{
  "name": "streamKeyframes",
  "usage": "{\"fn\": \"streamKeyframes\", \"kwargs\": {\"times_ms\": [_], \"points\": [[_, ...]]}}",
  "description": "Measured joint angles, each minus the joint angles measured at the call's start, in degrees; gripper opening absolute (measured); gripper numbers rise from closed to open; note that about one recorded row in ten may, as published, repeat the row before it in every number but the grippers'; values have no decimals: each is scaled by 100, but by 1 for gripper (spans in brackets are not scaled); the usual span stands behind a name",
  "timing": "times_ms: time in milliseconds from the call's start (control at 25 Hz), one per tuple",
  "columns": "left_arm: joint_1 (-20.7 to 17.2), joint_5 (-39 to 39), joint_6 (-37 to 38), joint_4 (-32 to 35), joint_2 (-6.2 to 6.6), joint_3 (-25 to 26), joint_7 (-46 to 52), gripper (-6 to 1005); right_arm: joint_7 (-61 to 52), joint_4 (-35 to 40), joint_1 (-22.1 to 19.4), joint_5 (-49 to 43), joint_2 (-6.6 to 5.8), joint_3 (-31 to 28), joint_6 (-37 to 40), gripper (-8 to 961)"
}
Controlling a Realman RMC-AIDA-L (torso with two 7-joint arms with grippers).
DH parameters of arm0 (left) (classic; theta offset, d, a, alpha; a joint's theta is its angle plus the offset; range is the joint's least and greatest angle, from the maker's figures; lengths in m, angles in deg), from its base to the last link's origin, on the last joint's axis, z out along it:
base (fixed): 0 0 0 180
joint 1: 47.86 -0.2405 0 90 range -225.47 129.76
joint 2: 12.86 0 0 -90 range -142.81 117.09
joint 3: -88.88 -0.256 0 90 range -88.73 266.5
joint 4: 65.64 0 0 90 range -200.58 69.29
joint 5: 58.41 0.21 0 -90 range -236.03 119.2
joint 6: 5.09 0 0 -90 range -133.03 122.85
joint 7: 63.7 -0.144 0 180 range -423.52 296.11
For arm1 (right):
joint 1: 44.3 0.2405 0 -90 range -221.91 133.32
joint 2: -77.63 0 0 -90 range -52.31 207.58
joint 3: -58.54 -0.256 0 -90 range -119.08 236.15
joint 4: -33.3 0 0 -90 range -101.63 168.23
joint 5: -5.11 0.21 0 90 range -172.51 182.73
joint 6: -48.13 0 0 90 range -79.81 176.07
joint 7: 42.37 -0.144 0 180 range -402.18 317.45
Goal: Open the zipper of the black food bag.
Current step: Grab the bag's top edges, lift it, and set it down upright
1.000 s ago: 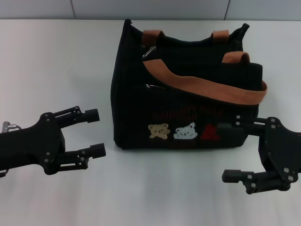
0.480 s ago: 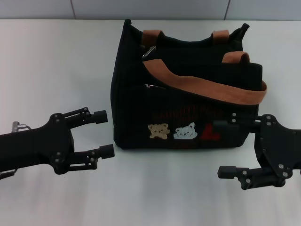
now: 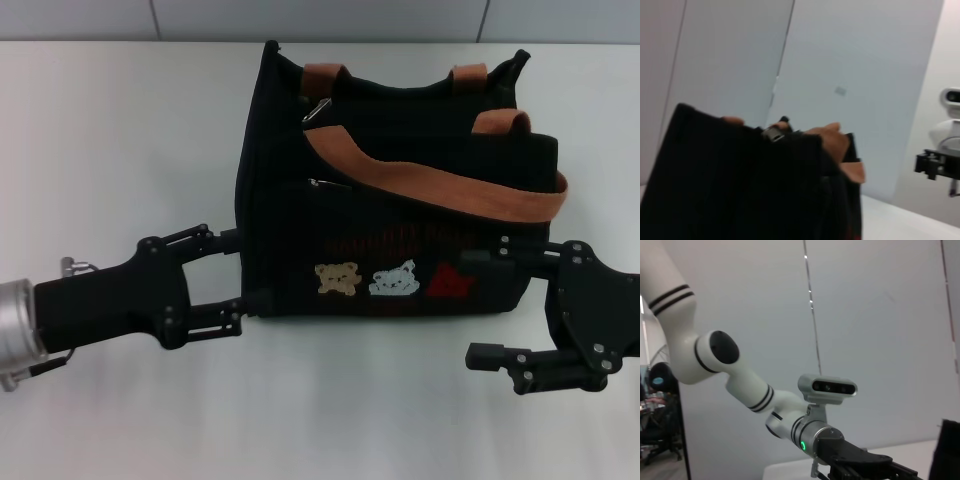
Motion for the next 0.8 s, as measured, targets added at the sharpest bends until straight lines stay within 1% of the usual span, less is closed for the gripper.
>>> {"fn": "streamKeyframes", "kwargs": {"times_ms": [40, 120, 520, 800], "points": [[0, 0, 0, 0, 0, 0, 0, 744, 0, 0, -17, 0, 0, 0, -34, 812], [26, -50, -265, -4, -50, 2, 0, 738, 0, -2, -42, 2, 0, 0, -99, 812], [54, -500, -750, -160, -78, 11, -34, 712, 33, -11, -111, 3, 6, 2, -200, 812], [238, -652, -1228, -897, -98, 11, -534, 693, 49, -20, -115, 3, 3, 3, -232, 811]]}}
